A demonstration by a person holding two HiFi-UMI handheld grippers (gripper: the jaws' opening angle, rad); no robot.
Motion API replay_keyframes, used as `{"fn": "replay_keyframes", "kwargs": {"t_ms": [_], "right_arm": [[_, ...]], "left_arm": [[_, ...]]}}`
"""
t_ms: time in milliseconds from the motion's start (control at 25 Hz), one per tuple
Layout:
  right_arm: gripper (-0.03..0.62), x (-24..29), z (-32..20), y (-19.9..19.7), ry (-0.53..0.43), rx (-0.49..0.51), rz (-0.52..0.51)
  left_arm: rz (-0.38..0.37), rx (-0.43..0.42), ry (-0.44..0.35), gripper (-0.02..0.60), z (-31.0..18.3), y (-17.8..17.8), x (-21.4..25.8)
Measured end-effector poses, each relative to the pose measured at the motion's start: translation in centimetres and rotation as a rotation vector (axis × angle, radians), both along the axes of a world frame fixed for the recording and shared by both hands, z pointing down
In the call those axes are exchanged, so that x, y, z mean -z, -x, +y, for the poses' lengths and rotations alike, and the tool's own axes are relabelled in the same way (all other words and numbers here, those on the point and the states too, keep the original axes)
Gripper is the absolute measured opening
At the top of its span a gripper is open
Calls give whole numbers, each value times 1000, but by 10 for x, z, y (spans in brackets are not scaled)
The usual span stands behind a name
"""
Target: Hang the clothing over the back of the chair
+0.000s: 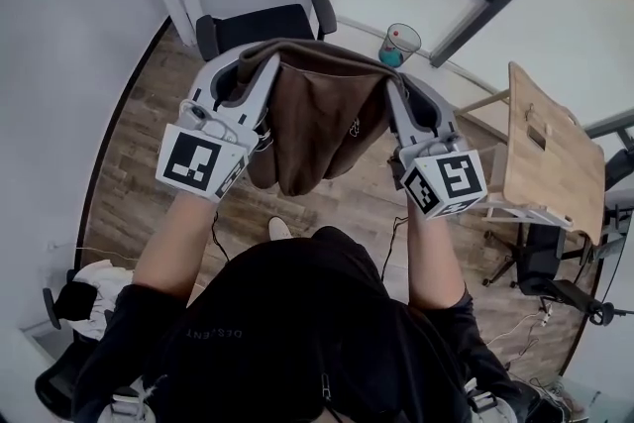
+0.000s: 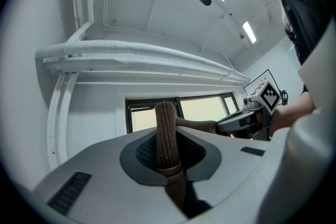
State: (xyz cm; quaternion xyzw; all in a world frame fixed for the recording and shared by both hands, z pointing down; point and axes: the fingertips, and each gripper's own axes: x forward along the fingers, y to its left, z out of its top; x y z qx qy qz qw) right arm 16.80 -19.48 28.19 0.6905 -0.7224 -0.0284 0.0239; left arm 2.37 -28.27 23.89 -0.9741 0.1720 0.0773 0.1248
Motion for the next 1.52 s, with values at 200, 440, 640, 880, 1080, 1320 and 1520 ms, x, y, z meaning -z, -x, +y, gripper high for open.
{"fn": "replay_keyframes", "kwargs": {"t_ms": [200,440,640,880,1080,1320,1520], "right_arm": [[58,10,-13,-3,-20,1,16],[58,17,-36,-18,-31,14,29],[60,18,-62,-34,-36,32,27],[60,19,-94,-55,-29,57,28],[60,10,-119,-70,1,70,9],[60,-6,-148,-78,38,88,-13],[61,-16,-169,-84,62,101,-20]], "left_arm": [[10,-9,-3,49,-11,-2,8],[15,3,-2,48,-32,-16,12],[10,22,-13,48,-55,-28,14],[3,44,-12,49,-86,-49,15],[-18,55,2,48,-111,-63,6],[-49,73,33,49,-140,-72,-12],[-67,87,56,49,-162,-79,-23]]}}
